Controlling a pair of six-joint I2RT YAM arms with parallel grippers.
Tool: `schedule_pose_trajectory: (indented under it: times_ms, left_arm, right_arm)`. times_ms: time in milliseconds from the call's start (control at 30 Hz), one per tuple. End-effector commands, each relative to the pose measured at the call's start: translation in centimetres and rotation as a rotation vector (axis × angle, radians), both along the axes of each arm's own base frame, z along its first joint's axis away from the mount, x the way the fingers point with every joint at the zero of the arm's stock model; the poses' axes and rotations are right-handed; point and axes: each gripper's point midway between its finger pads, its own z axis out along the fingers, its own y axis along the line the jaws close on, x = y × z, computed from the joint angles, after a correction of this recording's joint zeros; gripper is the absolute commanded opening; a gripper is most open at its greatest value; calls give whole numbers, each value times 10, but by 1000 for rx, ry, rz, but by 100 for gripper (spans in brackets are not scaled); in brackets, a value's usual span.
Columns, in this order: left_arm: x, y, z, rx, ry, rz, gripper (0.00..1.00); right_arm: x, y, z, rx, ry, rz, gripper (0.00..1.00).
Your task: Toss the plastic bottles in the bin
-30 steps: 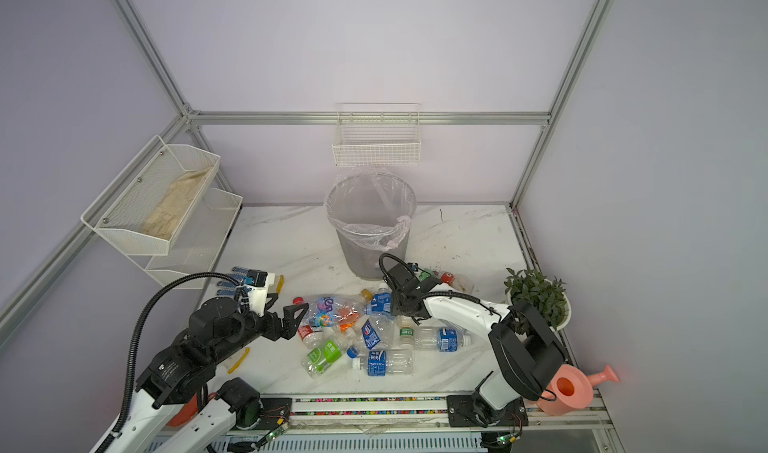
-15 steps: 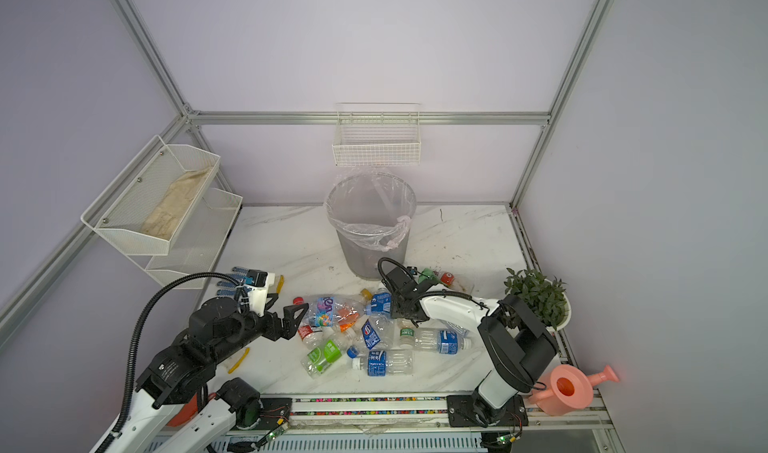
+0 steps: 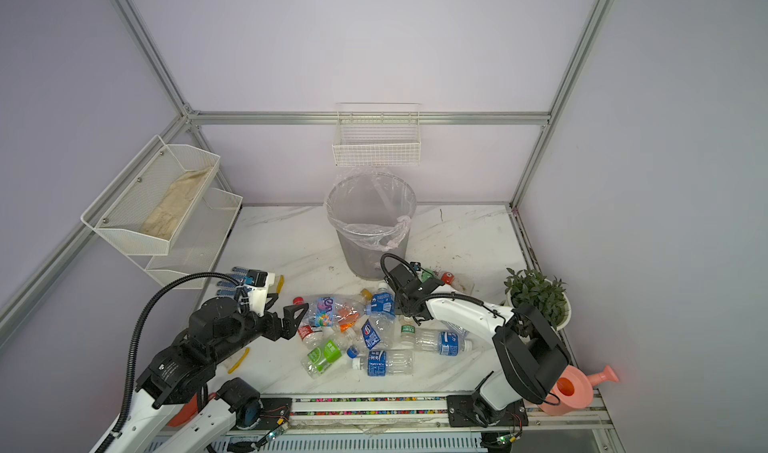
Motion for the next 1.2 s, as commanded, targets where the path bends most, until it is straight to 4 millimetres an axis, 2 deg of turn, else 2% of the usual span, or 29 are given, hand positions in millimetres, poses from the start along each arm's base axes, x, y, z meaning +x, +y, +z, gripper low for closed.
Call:
schedule_pose_trajectory:
  times_ms: [0, 133, 267, 433, 567, 667, 833, 1167]
  left_arm:
    - [4, -1, -8, -15, 4, 15, 100]
    - [3, -2, -7, -16, 1, 12, 100]
    - [3, -2, -7, -17, 1, 13, 100]
    - [3, -2, -7, -18, 1, 12, 100]
    - [3, -2, -7, -20, -2, 13, 100]
    - [3, -2, -7, -19, -2, 12, 100]
    - [3, -2, -6, -20, -7, 7, 100]
    - [2, -3, -6, -23, -10, 4, 100]
  right_arm:
    - [6, 1, 46, 34, -86, -15, 45]
    - [11, 8, 104, 125, -202, 10, 45]
    - [17, 1, 167, 135, -307, 2, 45]
    - [20, 3, 248, 211, -440, 28, 44]
    - [18, 1, 298, 249, -520, 42, 44]
    - [17, -5, 324, 257, -573, 40, 44]
    - [13, 0, 351, 310, -615, 77, 44]
    - [11, 11, 365, 369, -635, 122, 44]
